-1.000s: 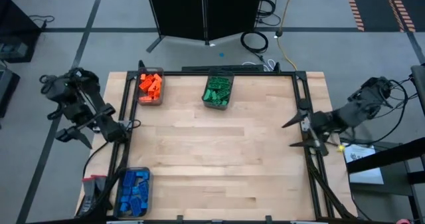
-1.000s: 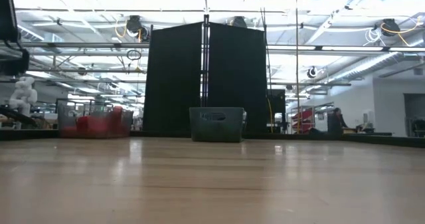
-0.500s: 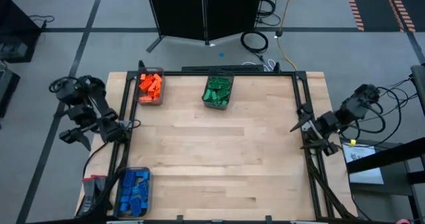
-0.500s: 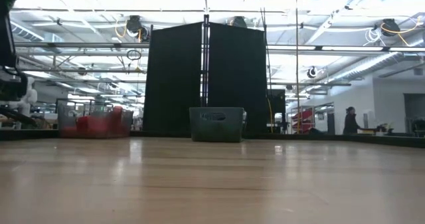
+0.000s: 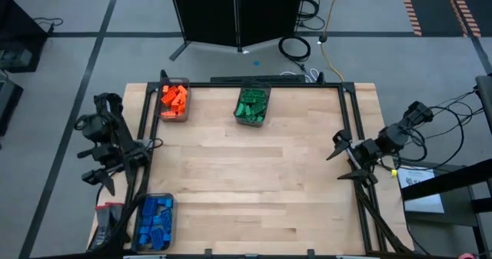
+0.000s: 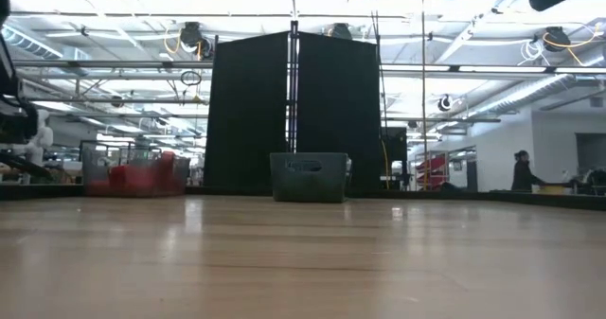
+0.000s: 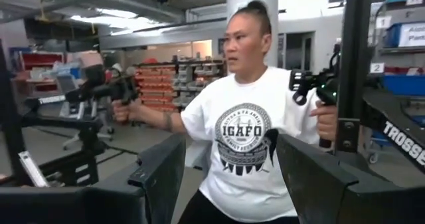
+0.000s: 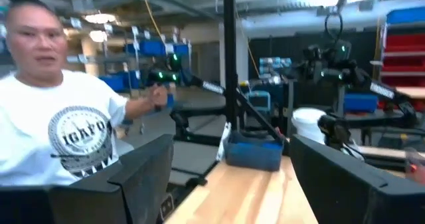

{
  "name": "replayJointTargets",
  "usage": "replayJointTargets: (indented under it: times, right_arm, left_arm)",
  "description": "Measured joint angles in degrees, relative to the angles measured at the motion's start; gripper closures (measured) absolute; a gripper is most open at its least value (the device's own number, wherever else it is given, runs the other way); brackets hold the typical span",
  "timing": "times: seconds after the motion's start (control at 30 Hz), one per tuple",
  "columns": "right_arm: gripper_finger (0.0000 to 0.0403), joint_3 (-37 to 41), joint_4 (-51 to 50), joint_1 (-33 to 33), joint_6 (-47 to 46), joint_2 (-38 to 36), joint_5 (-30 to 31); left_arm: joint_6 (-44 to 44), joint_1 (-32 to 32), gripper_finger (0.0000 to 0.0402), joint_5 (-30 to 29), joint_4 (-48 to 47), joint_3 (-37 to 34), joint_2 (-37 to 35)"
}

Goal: Sort blocks
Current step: Return to Home Position

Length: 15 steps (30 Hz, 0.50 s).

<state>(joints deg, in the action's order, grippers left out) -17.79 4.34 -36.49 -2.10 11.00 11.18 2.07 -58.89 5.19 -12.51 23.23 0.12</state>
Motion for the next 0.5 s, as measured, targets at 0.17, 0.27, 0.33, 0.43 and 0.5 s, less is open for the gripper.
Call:
replayJointTargets:
  times: [0.17, 0.27, 0.33, 0.43, 0.5]
  right_arm:
    - [0.0108, 5.87, 6.08, 0.0, 3.31, -5.4, -5.68]
    - [0.0108, 10.39, 9.08, 0.0, 4.12, -8.04, -6.5]
    - [0.0108, 13.24, 11.5, 0.0, 3.51, -9.42, -6.55]
    - [0.0108, 16.81, 14.67, 0.0, 2.14, -10.96, -6.72]
    - [0.0108, 17.2, 13.91, -0.02, 0.75, -10.67, -6.88]
  left_arm:
    - [-0.16, 0.0, 0.0165, 1.15, 5.15, -4.4, -0.04]
    - [-0.27, 0.0, 0.0165, 2.01, 8.35, -6.97, -0.04]
    - [-0.35, 0.0, 0.0165, 2.84, 10.59, -8.78, -0.07]
    - [-1.64, 0.0, 0.0165, 3.19, 13.67, -11.53, -0.11]
    - [-1.76, 0.02, 0.0165, 3.21, 16.17, -13.06, -0.11]
